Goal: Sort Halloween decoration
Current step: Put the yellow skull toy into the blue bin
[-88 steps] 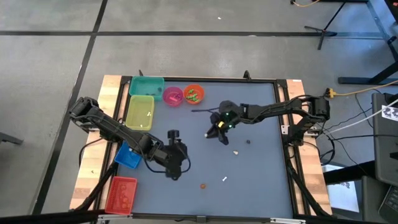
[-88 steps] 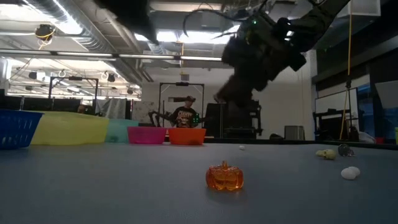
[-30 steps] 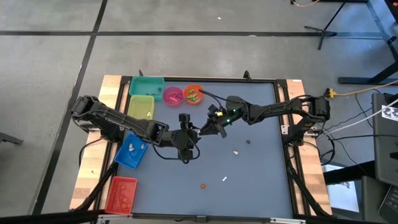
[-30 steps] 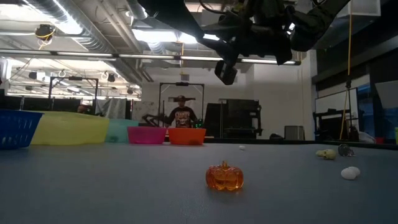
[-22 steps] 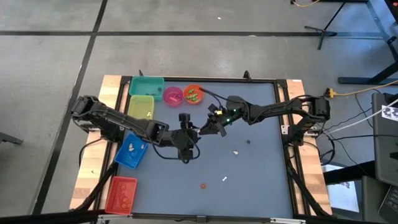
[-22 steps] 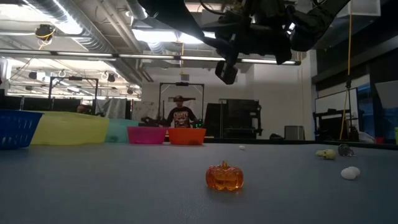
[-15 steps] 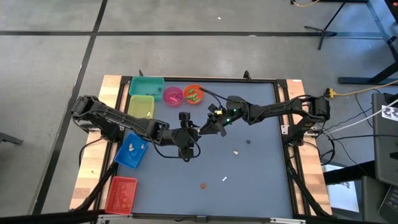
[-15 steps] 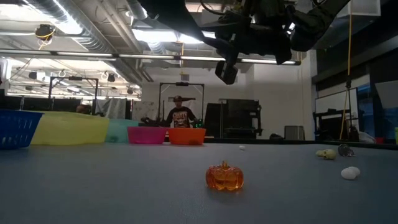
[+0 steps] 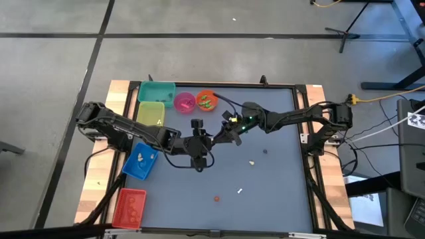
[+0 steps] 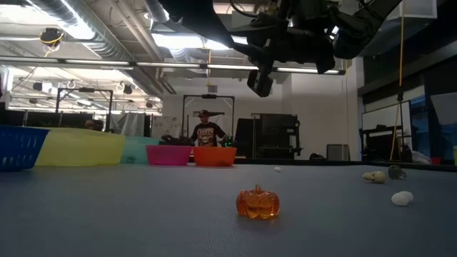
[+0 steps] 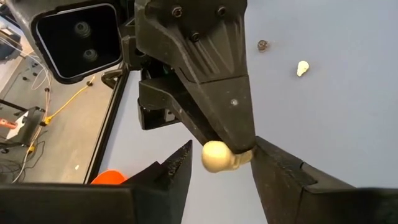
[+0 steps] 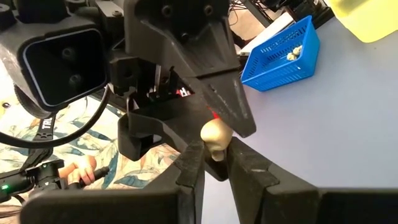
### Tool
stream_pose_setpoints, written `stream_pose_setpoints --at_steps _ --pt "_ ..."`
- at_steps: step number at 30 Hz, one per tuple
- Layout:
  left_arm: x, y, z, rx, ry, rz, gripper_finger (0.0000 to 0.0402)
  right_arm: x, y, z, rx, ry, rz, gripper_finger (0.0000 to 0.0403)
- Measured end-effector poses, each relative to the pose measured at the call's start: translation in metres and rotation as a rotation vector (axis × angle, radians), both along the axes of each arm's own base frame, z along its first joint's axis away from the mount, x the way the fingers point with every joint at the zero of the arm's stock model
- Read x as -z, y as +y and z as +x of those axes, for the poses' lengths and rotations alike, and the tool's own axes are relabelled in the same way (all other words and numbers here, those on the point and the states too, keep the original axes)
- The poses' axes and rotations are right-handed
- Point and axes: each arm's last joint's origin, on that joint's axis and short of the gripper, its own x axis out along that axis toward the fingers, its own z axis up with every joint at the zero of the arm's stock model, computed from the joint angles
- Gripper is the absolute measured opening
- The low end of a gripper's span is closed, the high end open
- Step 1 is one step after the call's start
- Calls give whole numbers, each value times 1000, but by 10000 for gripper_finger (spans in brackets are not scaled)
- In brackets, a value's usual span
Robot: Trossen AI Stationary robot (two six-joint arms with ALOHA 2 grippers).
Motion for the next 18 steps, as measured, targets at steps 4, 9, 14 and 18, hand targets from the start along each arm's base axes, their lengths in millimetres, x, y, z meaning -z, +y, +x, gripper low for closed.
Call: stream_pose_setpoints --at_steps 4,9,14,18 --pt "0 0 0 0 0 0 135 0 -1 0 29 1 -4 62" --pt "0 0 0 -1 0 1 131 0 -1 1 43 2 -6 62" --pt "0 0 0 -1 0 1 130 0 -1 1 43 2 -6 62" --pt "0 0 0 -1 0 1 130 0 -1 1 43 2 -6 62"
